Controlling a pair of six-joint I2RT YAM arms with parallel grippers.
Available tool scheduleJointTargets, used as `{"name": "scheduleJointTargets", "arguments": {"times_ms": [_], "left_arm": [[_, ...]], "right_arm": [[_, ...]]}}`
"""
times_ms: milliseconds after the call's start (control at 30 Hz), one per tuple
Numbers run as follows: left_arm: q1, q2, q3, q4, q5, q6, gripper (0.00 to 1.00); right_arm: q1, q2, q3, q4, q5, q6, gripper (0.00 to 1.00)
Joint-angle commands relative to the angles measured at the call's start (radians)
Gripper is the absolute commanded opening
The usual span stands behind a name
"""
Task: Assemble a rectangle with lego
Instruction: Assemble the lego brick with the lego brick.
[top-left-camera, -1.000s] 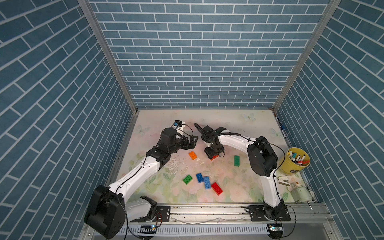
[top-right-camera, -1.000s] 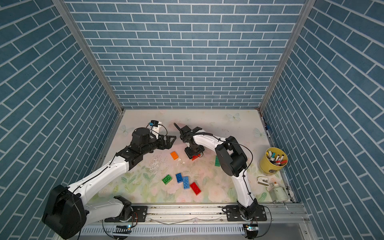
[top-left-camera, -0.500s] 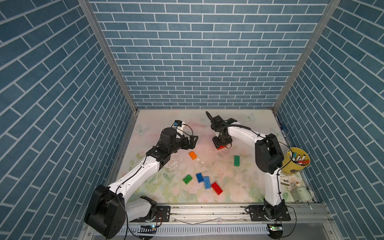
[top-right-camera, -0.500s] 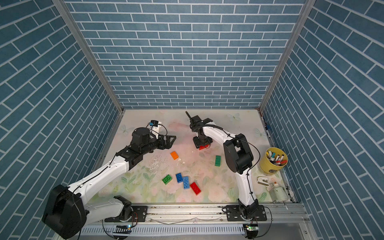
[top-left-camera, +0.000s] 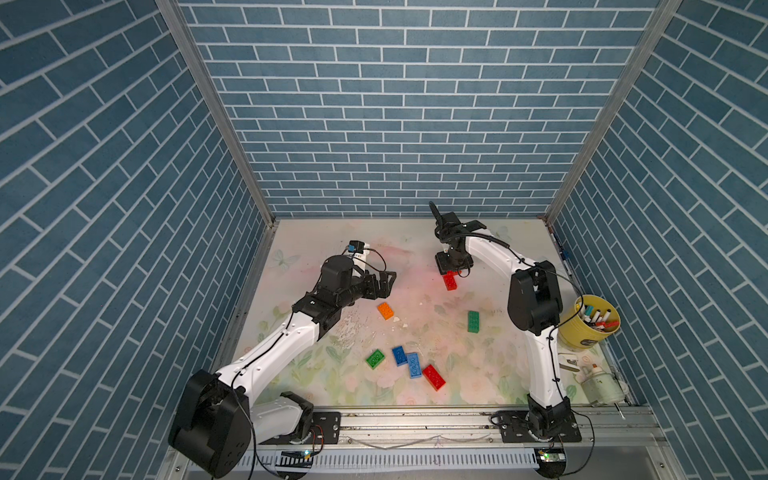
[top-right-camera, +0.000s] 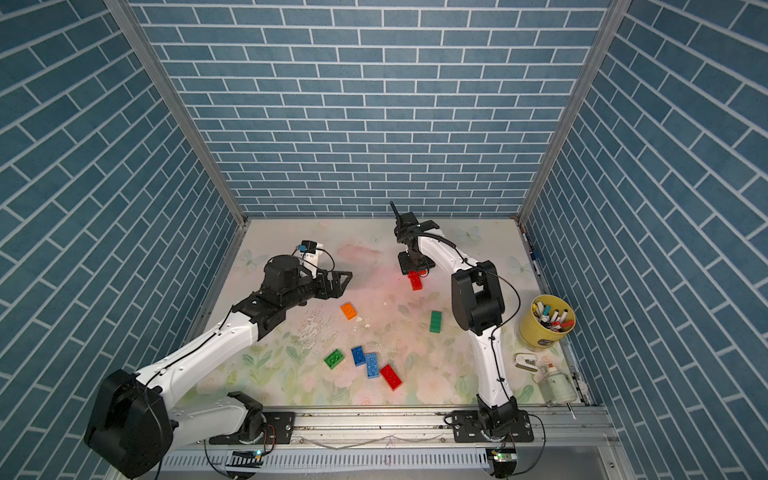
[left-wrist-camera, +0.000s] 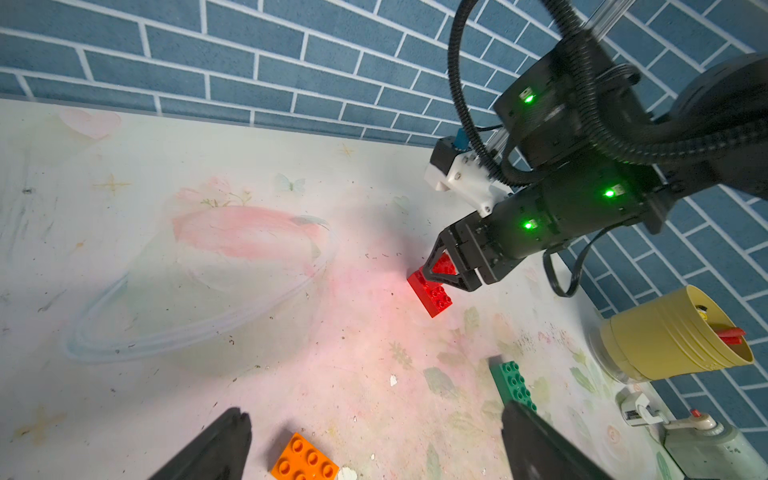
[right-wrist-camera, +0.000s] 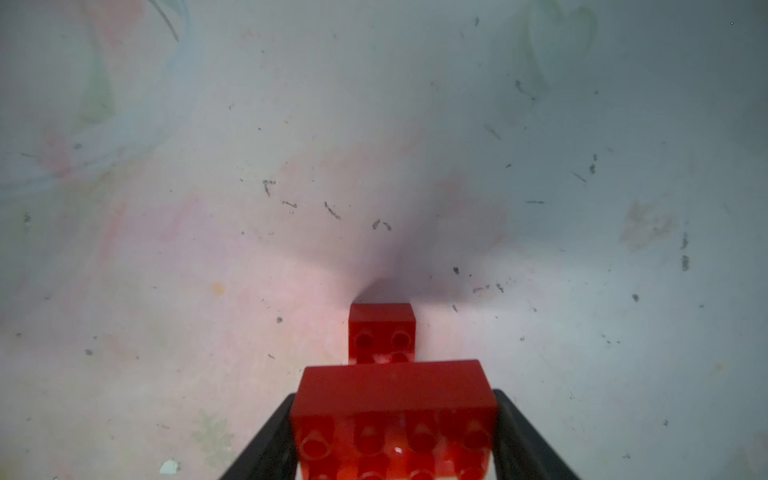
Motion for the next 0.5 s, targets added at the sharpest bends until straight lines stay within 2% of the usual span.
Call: {"name": "scheduleJointTargets", "arguments": {"times_ms": [0,467], "left_arm": [[0.006,0.01,0.008,0.015,0.008,0.001,1.0],[0.006,0.024,0.009,0.02,0.024,-0.004,1.0]], "right_arm": [[0.004,0.033,0.035,-0.036,0.001,0.019,0.53],[-0.001,0.062,0.062,0.001,-0.006,0.014,0.53]]}}
